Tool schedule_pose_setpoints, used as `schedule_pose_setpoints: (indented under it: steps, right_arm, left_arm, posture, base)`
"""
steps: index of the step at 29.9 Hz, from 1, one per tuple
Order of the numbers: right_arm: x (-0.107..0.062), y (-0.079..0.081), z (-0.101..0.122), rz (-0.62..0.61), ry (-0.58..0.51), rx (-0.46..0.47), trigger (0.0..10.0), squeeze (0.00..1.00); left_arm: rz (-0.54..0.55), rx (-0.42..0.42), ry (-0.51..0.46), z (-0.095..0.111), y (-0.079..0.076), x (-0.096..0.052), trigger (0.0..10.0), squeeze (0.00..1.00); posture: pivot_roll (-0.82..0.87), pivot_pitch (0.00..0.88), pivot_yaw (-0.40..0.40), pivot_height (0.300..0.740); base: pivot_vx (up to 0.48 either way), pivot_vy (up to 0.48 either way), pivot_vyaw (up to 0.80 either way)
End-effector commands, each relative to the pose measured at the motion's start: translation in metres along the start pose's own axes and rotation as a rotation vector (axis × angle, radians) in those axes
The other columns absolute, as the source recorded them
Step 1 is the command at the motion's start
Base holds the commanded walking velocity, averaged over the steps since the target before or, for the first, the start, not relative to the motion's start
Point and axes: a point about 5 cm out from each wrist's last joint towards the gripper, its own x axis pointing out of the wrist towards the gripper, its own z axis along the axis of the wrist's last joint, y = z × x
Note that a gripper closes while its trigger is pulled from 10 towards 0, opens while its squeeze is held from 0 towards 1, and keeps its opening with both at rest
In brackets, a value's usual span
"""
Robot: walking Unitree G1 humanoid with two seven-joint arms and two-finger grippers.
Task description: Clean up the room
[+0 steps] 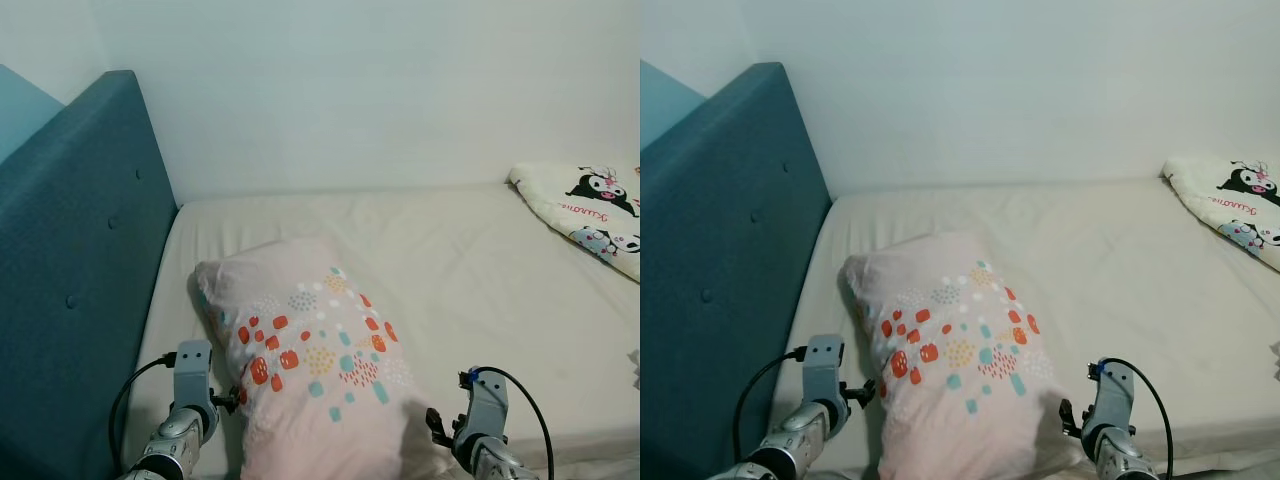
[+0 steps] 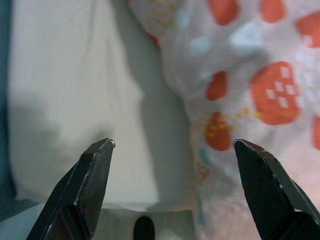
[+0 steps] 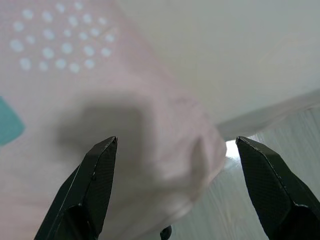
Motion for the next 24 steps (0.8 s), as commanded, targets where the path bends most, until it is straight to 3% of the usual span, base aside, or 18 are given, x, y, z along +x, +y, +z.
schedule_pose_setpoints:
  steps: [1,2,3,4,6,10,15,17,23,24]
  right_arm:
    - [0.000,0.001,-0.003,-0.005,0.020,0.018,10.0,0.00]
    - [0.000,0.001,-0.003,-0.005,0.020,0.018,10.0,0.00]
    - [0.000,-0.002,0.003,-0.021,0.005,0.034,10.0,0.00]
    - [0.000,-0.004,0.005,-0.026,0.000,0.039,10.0,0.00]
    - [0.000,-0.004,0.006,-0.028,-0.004,0.043,10.0,0.00]
    - [0.001,-0.010,0.027,-0.043,-0.072,0.087,10.0,0.00]
    - [0.001,-0.011,0.037,-0.039,-0.100,0.097,10.0,0.00]
    - [0.001,-0.010,0.053,-0.020,-0.148,0.095,10.0,0.00]
    - [0.001,-0.006,0.070,0.008,-0.202,0.088,10.0,0.00]
    - [0.001,-0.002,0.083,0.037,-0.247,0.088,10.0,0.00]
  left_arm:
    - [0.020,-0.011,-0.010,0.003,0.006,0.000,10.0,0.00]
    - [0.020,-0.011,-0.010,0.003,0.006,0.000,10.0,0.00]
    - [-0.003,-0.138,-0.056,0.014,0.008,0.002,10.0,0.00]
    - [-0.015,-0.180,-0.073,0.018,0.008,0.002,10.0,0.00]
    - [-0.023,-0.203,-0.082,0.019,0.008,0.002,10.0,0.00]
    - [-0.275,-0.333,-0.087,0.022,-0.008,0.002,10.0,0.00]
    - [-0.369,-0.341,-0.074,0.018,-0.014,0.000,10.0,0.00]
    - [-0.477,-0.298,-0.051,0.013,-0.023,-0.003,10.0,0.00]
    - [-0.515,-0.221,-0.045,0.012,-0.028,-0.004,10.0,0.00]
    - [-0.526,-0.220,-0.066,0.016,-0.030,-0.003,10.0,0.00]
  posture:
    - [-0.07,0.000,-0.032,0.735]
    - [-0.07,0.000,-0.032,0.735]
    - [-0.07,0.000,-0.033,0.725]
    - [-0.07,0.000,-0.033,0.720]
    - [-0.07,0.000,-0.033,0.715]
    - [-0.08,0.000,-0.035,0.695]
    - [-0.09,0.000,-0.037,0.680]
    - [-0.10,0.000,-0.040,0.670]
    - [-0.10,0.000,-0.043,0.655]
    - [-0.10,0.000,-0.046,0.645]
  base:
    - [0.000,0.000,0.00]
    - [0.000,0.000,0.00]
    - [0.000,0.000,0.00]
    - [0.000,0.000,0.00]
    - [0.000,0.000,0.00]
    - [0.000,0.000,0.00]
    - [0.000,0.000,0.00]
    - [0.000,0.000,0.00]
    - [0.000,0.000,0.00]
    - [0.000,0.000,0.00]
